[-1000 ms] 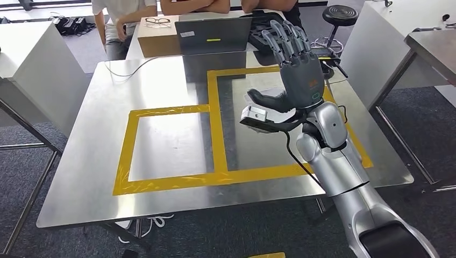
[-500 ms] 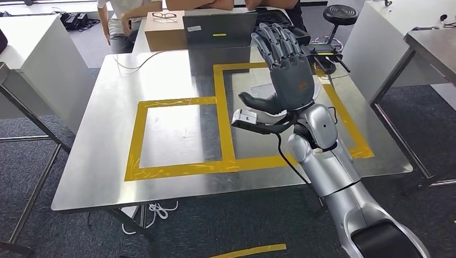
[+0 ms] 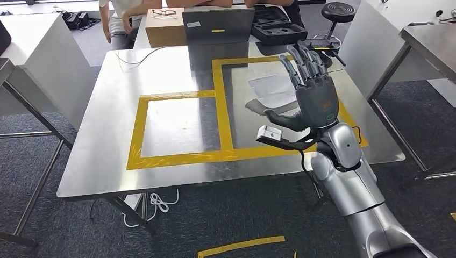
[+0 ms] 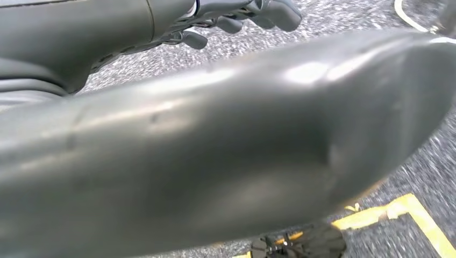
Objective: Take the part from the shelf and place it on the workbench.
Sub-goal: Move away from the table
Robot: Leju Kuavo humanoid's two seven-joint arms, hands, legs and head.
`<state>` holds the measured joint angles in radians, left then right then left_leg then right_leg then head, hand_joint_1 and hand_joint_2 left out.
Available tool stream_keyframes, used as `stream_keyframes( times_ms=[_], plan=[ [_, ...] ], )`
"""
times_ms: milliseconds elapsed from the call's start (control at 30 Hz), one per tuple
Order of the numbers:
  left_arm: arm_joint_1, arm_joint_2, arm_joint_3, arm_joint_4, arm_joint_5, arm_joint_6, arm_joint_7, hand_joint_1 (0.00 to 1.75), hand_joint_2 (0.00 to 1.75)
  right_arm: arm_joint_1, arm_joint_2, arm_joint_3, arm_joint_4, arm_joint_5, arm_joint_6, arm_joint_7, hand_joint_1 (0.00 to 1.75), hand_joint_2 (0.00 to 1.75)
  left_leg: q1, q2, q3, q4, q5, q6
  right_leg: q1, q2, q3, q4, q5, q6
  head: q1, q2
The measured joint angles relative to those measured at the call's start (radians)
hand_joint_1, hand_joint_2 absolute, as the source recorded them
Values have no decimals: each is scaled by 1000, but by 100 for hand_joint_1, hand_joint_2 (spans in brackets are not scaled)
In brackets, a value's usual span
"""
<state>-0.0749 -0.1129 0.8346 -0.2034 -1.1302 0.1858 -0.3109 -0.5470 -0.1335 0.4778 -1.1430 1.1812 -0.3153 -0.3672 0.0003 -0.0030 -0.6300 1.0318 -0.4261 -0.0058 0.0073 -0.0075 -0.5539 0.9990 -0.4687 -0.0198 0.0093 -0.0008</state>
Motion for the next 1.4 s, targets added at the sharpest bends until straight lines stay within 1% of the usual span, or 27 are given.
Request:
stream_keyframes(
  times_ms=[67, 133, 167, 200, 233, 300, 367, 467, 500, 567, 633, 667, 700, 733, 833, 867, 967, 1033, 1067, 1133, 1167, 1200, 1233, 1267, 1333, 1367, 1400],
  plan=[
    [-4, 2, -6, 0, 0, 1, -9, 0, 0, 10, -17, -5, -8, -9, -3, -11, 0, 0, 2, 0, -29, 71, -58, -11, -8, -1, -9, -9, 18, -8, -3, 0],
    [-11, 3, -11, 0, -1, 1, -15, 0, 0, 17, -30, -9, -8, -15, -10, -18, 0, 0, 6, 0, -74, 201, -138, -22, -9, 0, -26, -8, 29, -10, -6, 0],
    [-14, 4, -12, 0, -1, 0, -17, 0, 0, 22, -36, -10, -8, -17, -14, -19, 0, 0, 8, 0, -87, 250, -160, -26, -10, 0, -35, -6, 34, -8, -6, 0],
    [-16, 5, -12, 0, -1, -2, -17, 0, 0, 26, -40, -11, -8, -18, -17, -20, 0, 0, 9, 0, -80, 263, -162, -28, -11, 0, -44, -2, 39, -6, -6, 0],
    [-17, 6, -12, 0, -1, -3, -16, 0, 0, 28, -43, -12, -8, -19, -19, -20, 0, 0, 10, 0, -54, 235, -148, -30, -12, 0, -52, 2, 42, -4, -6, 0],
    [-20, 6, -13, 0, -1, -5, -14, 0, 0, 29, -48, -16, -9, -20, -24, -20, 0, 0, 10, 1, 36, 99, -105, -29, -15, 0, -65, 12, 47, 3, -6, 0],
    [-23, 5, -13, 0, -1, -6, -11, 0, 0, 29, -53, -21, -9, -21, -29, -19, 0, 0, 7, -1, 89, 5, -84, -20, -14, -1, -74, 19, 54, 14, -5, 0],
    [-23, 2, -13, 1, 0, -6, -7, 0, 0, 29, -61, -24, -10, -21, -31, -19, 0, 0, 3, -3, 84, -5, -72, 2, -15, 0, -83, 18, 67, 34, -5, 0],
    [-23, 1, -13, 1, 0, -6, -7, 0, 0, 29, -64, -24, -10, -21, -31, -19, 0, 0, 3, -2, 81, -7, -65, 9, -16, 0, -86, 24, 60, 40, -5, 0],
    [-24, -1, -13, 0, 1, -6, -7, 0, 0, 28, -74, -25, -11, -23, -31, -17, 0, 0, 7, 0, 71, -11, -52, 24, -19, 2, -114, 90, 7, 51, -4, 0],
    [-24, -2, -13, 0, 1, -6, -6, 0, 0, 29, -89, -27, -12, -31, -32, -15, 0, 0, 5, 1, 54, -9, -40, 31, -20, 2, -165, 228, -73, 58, -3, 0],
    [-24, -2, -13, 0, 0, -6, -6, 0, 0, 32, -97, -29, -12, -36, -33, -15, 0, 0, 5, 1, 45, -7, -35, 32, -20, 3, -184, 285, -100, 60, -3, 0],
    [-24, -3, -13, 0, 0, -6, -5, 0, 0, 34, -105, -31, -13, -40, -34, -16, 0, 0, 4, 1, 36, -5, -30, 31, -19, 3, -186, 309, -108, 59, -3, 0],
    [-24, -4, -13, 0, -1, -6, -4, 0, 0, 36, -111, -34, -14, -44, -35, -17, 0, 0, 4, 1, 28, -2, -26, 30, -19, 3, -167, 291, -99, 57, -3, 0],
    [-26, -7, -13, 0, -1, -6, -4, 0, 0, 36, -123, -44, -22, -48, -38, -17, 0, 0, 3, 0, 14, 1, -13, 19, -15, 4, -35, 86, -36, 45, -3, 0],
    [-28, -7, -13, 0, -1, -6, -4, 0, 0, 36, -126, -46, -25, -49, -38, -17, 0, 0, 2, 1, 12, 1, -9, 14, -12, 5, -9, 39, -25, 41, -3, 0],
    [-30, -7, -13, 0, -1, -6, -4, 0, 0, 36, -130, -49, -28, -50, -40, -17, 0, 0, 1, 1, 8, -4, 4, -5, -7, 6, -6, 17, -10, 25, -3, 0],
    [-30, -7, -13, 0, 0, -5, -6, 0, 0, 35, -131, -49, -30, -51, -42, -19, 0, 0, 2, 0, -4, 14, -14, -16, -12, 3, -12, 10, 3, 10, -4, 0],
    [-31, -7, -13, 0, 1, -5, -6, 0, 0, 35, -131, -49, -31, -51, -43, -19, 0, 0, 2, 0, -19, 49, -42, -20, -16, 2, -17, 7, 10, 4, -6, 0],
    [-32, -8, -13, 0, 2, -5, -7, 0, 0, 35, -131, -49, -32, -52, -46, -19, 0, 0, 6, 0, -64, 173, -122, -29, -16, 0, -31, 6, 22, -3, -8, 0],
    [-32, -8, -13, 0, 3, -5, -6, 0, 0, 37, -131, -49, -32, -52, -47, -19, 0, 0, 7, 0, -82, 233, -152, -32, -15, -1, -40, 7, 28, -4, -9, 0],
    [-32, -8, -13, 0, 3, -5, -6, 0, 0, 39, -131, -49, -32, -51, -48, -18, 0, 0, 7, 0, -87, 267, -166, -33, -15, -1, -48, 8, 34, -4, -9, 0],
    [-33, -8, -13, 0, 4, -4, -5, 0, 0, 41, -132, -49, -32, -51, -48, -18, 0, 0, 7, 0, -72, 261, -161, -33, -14, -1, -56, 9, 39, -2, -9, 0],
    [-33, -7, -13, 0, 4, -4, -5, 0, 0, 43, -132, -50, -33, -51, -48, -16, 0, 0, 7, 0, -37, 214, -140, -32, -14, 0, -62, 10, 44, 0, -9, 0],
    [-37, -7, -13, -1, 5, -4, -5, 0, 0, 43, -133, -50, -37, -50, -48, -14, 0, 0, 5, 0, 54, 70, -99, -23, -13, 0, -72, 14, 54, 6, -8, 0],
    [-39, -7, -13, -1, 5, -4, -5, 0, 0, 42, -134, -51, -39, -50, -48, -13, 0, 0, 3, 0, 85, 18, -87, -18, -12, 0, -76, 15, 58, 12, -8, 0],
    [-41, -7, -13, -1, 5, -4, -5, 0, 0, 41, -136, -52, -41, -50, -48, -13, 0, 0, 1, -1, 99, -9, -82, -12, -12, -1, -79, 16, 63, 17, -8, 0]
  ],
)
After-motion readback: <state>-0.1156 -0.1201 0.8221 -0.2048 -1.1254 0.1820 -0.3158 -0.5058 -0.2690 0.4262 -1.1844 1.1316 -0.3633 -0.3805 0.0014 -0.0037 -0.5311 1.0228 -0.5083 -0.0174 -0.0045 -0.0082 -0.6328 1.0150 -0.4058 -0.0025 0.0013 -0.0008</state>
